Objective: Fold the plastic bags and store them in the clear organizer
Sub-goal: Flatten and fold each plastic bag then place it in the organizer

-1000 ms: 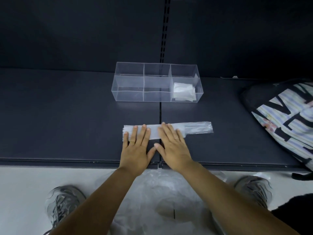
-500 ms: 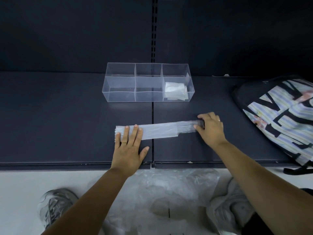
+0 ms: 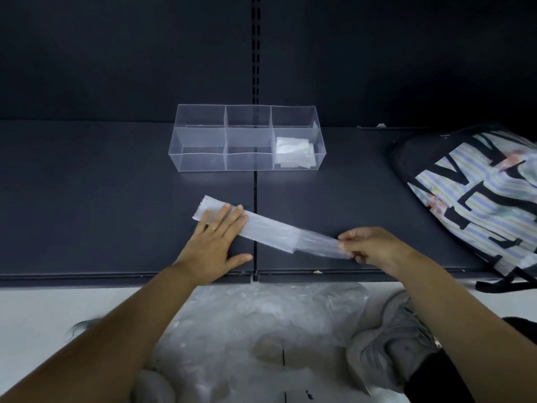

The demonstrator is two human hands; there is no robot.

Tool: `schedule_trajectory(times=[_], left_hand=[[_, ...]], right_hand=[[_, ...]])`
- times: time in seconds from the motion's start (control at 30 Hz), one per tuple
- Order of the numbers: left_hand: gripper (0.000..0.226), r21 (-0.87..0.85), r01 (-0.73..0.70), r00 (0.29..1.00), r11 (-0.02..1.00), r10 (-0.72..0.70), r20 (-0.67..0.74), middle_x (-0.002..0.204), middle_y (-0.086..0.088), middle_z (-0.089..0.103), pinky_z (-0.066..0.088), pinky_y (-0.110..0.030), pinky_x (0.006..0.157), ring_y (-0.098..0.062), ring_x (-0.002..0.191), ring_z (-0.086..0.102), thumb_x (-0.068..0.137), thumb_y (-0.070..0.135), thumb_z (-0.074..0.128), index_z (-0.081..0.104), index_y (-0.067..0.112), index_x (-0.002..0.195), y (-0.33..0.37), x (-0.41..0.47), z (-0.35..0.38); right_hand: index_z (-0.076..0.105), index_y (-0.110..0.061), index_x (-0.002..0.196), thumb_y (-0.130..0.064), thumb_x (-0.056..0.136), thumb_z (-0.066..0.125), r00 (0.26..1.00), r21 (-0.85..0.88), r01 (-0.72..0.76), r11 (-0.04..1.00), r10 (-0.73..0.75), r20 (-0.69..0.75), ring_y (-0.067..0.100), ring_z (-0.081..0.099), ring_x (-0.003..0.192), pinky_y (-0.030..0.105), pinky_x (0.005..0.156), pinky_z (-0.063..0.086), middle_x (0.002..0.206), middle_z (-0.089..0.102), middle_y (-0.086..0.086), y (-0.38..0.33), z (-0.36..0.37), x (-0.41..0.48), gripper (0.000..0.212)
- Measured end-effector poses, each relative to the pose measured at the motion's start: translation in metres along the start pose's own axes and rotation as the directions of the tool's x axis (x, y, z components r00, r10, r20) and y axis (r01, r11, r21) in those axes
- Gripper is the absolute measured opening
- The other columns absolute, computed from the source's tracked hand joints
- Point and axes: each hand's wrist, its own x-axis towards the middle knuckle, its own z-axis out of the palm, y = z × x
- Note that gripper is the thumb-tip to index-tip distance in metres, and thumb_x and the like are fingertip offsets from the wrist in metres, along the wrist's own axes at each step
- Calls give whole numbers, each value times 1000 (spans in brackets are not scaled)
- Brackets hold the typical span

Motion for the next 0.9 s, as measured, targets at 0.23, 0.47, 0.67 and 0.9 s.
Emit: schedule_trajectory(times=[0.23,0.47,0.67,0.9], left_hand=[[85,-485,-118,976,867,12,-217,160,0,11,1,-30,120,-12,147,2,88,48,61,17,13,152,138,8,2],[24,-990,49,881,135,-472,-21,100,6,70,46,-20,91,-5,94,63,99,23,51,70,19,112,152,13,-45],[29,-882,193,899,-431,-282,334,116,-7,69,45,-30,97,-18,112,63,100,25,45,66,13,116,92,17,-64],[28,-784,197,851,-589,-295,435,112,-9,71,54,-33,87,-20,104,68,101,22,44,62,11,120,41,32,-48]], right_hand=[[60,-10,89,1,83,68,952,155,-180,971,132,275,8,54,51,17,47,46,63,59,3,-16,7,-45,14],[66,-22,98,-51,67,64,956,98,209,973,-225,190,6,59,79,22,71,46,100,67,-2,-59,9,-51,42],[64,-26,120,-47,87,57,818,91,353,931,-355,453,4,50,83,21,73,36,106,67,-15,-56,47,-16,40],[70,-15,101,-11,84,72,862,-84,326,942,-259,436,6,68,91,18,85,47,96,75,-1,-42,86,23,17]])
